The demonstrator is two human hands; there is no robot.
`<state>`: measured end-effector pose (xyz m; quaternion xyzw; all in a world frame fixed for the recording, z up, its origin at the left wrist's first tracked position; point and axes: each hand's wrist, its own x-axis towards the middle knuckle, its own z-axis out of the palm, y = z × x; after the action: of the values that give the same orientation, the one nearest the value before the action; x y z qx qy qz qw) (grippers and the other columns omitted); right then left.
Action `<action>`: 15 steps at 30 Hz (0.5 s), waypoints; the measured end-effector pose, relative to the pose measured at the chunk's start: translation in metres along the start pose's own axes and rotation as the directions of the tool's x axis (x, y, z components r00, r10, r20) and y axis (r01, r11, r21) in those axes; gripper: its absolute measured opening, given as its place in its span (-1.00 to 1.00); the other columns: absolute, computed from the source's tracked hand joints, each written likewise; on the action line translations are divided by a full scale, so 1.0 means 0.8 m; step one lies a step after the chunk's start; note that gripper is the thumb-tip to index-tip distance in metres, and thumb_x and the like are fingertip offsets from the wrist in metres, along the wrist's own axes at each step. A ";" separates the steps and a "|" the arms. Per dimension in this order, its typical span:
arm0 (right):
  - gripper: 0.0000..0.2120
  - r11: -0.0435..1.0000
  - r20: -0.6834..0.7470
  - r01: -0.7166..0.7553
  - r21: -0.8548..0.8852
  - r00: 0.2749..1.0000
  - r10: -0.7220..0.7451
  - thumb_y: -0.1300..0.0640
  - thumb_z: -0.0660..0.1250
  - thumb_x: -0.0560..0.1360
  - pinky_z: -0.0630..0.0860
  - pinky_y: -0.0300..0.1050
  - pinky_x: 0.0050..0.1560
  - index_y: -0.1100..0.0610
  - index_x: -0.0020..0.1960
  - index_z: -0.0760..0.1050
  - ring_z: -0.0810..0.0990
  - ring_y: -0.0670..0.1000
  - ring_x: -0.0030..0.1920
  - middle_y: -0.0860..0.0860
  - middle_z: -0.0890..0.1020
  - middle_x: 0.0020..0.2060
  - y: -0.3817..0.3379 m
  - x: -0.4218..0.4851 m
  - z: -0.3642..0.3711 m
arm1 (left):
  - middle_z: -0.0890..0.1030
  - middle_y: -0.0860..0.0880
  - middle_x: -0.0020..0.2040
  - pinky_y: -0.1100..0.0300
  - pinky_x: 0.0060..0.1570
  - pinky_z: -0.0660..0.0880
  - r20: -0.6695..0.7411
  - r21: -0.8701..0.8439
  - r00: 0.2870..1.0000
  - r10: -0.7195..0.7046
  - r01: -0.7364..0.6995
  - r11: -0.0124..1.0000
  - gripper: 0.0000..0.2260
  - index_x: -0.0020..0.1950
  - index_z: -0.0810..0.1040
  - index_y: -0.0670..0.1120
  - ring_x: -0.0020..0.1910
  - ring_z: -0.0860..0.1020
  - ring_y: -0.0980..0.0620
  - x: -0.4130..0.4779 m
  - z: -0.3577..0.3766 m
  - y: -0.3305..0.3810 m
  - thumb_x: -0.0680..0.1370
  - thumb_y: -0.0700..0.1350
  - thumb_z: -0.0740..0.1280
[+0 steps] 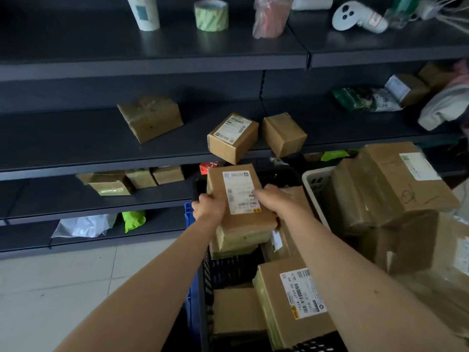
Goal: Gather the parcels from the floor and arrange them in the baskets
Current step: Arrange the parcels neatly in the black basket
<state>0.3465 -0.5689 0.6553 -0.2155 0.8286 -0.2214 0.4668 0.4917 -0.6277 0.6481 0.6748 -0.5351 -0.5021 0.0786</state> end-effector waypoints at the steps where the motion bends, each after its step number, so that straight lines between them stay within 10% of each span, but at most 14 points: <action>1: -0.59 1.000 0.037 0.000 -0.008 0.999 0.000 -0.06 0.24 0.56 0.53 0.03 0.12 0.11 0.34 0.41 0.57 0.12 0.15 0.08 0.58 0.20 0.007 0.000 0.005 | 0.27 -0.20 0.38 -0.05 0.33 0.34 -0.002 0.025 1.000 -0.003 0.003 1.000 -0.53 0.44 0.32 -0.13 0.31 0.36 -0.25 0.001 0.003 -0.008 0.58 0.05 0.22; 6: -0.70 0.992 -0.372 0.116 -0.040 0.920 -0.122 0.04 0.31 0.55 0.50 0.01 0.11 0.14 0.22 0.48 0.55 0.17 0.16 0.13 0.56 0.15 0.040 0.004 -0.018 | 0.22 -0.16 0.34 0.06 0.23 0.28 -0.148 0.070 0.977 0.151 -0.142 0.987 -0.55 0.42 0.29 -0.10 0.29 0.25 -0.17 -0.007 0.011 -0.009 0.54 -0.18 0.24; 9: -0.38 0.987 -0.420 -0.081 -0.140 0.907 0.015 -0.01 0.36 0.52 0.40 0.11 0.29 0.13 0.49 0.24 0.31 0.24 0.40 0.22 0.29 0.41 0.073 0.003 -0.041 | 0.24 -0.14 0.32 0.08 0.26 0.24 -0.194 0.188 0.904 0.381 -0.347 0.919 -0.58 0.36 0.37 -0.13 0.28 0.23 -0.15 -0.016 0.025 0.003 0.49 -0.25 0.24; 15: -0.10 0.963 -0.339 -0.171 -0.208 0.936 0.093 -0.17 0.44 0.40 0.22 0.14 0.46 0.03 0.57 0.04 0.07 0.23 0.51 0.19 0.07 0.50 0.108 0.009 -0.032 | 0.39 -0.02 0.36 0.09 0.40 0.18 0.288 0.340 0.652 0.701 -0.754 0.562 -0.67 0.27 0.56 -0.02 0.40 0.26 -0.05 -0.043 0.092 0.010 0.54 -0.18 0.23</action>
<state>0.3079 -0.4992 0.6135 -0.1729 0.9272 -0.1227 0.3088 0.4328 -0.5719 0.6379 0.3613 -0.8660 -0.3323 0.0954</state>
